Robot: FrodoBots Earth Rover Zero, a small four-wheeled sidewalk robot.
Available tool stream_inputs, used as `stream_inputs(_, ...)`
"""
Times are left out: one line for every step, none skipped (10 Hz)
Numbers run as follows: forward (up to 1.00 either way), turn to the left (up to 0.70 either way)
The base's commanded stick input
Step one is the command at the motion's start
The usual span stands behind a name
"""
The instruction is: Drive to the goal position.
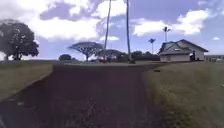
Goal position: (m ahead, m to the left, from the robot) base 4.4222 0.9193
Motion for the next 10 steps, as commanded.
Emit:
stream_inputs(0.5,0.0)
stream_inputs(0.5,0.0)
stream_inputs(0.5,0.0)
stream_inputs(0.5,0.0)
stream_inputs(0.5,0.0)
stream_inputs(0.5,0.0)
stream_inputs(0.5,0.0)
stream_inputs(0.5,0.05)
stream_inputs(0.5,0.47)
stream_inputs(0.5,0.5)
